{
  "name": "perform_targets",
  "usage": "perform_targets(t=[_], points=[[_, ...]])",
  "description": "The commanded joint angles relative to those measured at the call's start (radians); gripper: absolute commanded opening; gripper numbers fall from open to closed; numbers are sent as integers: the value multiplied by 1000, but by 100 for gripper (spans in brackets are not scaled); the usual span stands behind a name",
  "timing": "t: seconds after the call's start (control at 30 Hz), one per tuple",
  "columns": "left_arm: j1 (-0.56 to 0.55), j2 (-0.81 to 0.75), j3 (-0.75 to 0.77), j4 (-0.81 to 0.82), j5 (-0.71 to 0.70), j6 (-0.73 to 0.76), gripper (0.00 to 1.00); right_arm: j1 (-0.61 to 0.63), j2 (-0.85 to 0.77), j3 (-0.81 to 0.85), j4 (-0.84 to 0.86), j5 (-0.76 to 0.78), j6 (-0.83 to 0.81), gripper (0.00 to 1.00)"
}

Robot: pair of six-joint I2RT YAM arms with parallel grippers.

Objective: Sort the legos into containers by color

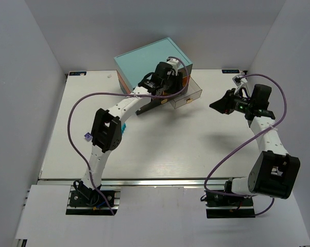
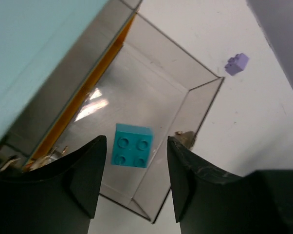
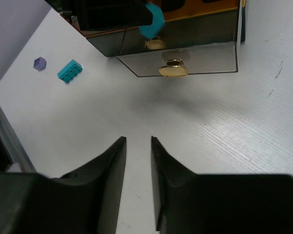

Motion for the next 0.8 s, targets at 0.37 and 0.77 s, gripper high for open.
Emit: perform_targets(t=[0.37,0.77], points=[[-14,-198,54,25,13,-41,28,110,-59,50,-216,-126,-433,61],[8,-1069,-779,-163,-440,-231,53,578,-19,66,-332,-35,-950,59]])
